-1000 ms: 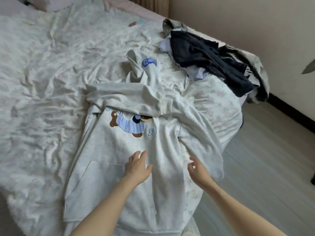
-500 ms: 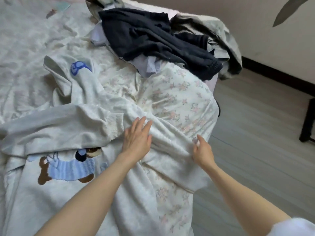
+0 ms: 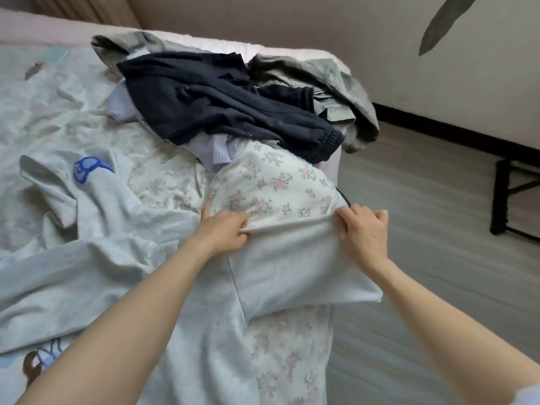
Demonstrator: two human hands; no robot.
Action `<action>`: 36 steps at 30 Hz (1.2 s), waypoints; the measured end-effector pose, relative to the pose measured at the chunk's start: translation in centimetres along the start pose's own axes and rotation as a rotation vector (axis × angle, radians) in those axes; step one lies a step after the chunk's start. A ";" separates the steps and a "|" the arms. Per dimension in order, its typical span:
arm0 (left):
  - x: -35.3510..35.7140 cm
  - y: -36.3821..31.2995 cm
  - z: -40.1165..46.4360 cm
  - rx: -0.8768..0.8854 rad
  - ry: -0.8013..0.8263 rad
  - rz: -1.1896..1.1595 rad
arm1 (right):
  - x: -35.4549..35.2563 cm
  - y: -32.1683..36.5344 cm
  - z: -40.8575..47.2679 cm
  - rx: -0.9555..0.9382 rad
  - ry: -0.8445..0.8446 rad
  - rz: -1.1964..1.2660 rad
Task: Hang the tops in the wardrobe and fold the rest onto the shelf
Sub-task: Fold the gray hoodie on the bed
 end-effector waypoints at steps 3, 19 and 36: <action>0.1 -1.2 -0.2 0.033 -0.103 -0.028 | 3.2 -4.1 0.7 0.305 0.192 -0.045; 1.6 -12.4 6.8 0.169 -0.131 0.073 | 16.2 -6.8 -14.1 1.716 0.631 1.512; -5.7 -9.1 2.5 -0.149 -0.354 -0.870 | -5.9 -9.3 -5.8 1.022 -0.488 1.170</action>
Point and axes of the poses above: each hand's wrist, its own z-axis towards the middle knuckle, its own x-axis out of the palm, y = z × x, the point moved 10 cm from there along z, towards the middle knuckle, and after that the axes turned 7 degrees about x, right-handed, at the moved point
